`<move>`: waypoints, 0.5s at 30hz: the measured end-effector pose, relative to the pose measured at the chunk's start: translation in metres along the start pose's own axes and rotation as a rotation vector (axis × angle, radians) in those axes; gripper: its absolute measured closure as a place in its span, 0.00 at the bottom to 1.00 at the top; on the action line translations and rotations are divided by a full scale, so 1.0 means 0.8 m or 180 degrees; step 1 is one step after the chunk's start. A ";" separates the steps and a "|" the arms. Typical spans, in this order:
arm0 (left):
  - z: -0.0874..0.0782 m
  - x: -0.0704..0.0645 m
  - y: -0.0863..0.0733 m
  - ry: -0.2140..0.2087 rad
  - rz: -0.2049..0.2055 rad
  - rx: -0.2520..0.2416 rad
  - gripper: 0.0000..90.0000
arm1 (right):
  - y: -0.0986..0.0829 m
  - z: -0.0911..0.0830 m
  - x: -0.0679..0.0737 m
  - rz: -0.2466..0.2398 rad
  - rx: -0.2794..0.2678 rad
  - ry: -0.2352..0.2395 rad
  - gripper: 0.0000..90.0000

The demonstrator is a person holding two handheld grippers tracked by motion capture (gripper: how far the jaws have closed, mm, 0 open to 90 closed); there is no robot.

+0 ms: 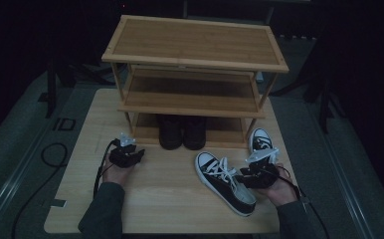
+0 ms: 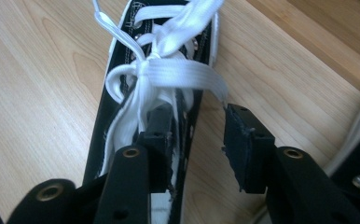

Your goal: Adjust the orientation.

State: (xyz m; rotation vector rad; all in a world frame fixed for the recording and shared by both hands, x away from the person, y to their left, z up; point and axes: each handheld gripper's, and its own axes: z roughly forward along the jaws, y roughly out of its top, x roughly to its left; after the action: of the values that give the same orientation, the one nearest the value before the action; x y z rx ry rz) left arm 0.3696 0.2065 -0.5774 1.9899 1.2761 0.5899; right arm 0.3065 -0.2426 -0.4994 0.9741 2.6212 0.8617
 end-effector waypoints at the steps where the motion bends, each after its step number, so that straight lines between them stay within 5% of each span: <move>1: 0.000 0.000 0.000 0.0001 0.0000 -0.0001 0.65 | -0.001 -0.005 -0.003 0.0004 -0.0018 -0.0014 0.67; 15: 0.000 0.001 0.000 -0.0006 0.0006 -0.0007 0.65 | -0.001 -0.032 -0.015 0.0036 -0.0113 -0.0011 0.64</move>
State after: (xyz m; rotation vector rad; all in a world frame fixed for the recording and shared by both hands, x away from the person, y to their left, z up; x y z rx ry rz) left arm 0.3696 0.2070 -0.5777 1.9896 1.2722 0.5899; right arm 0.3056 -0.2626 -0.4789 0.9816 2.5909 0.9052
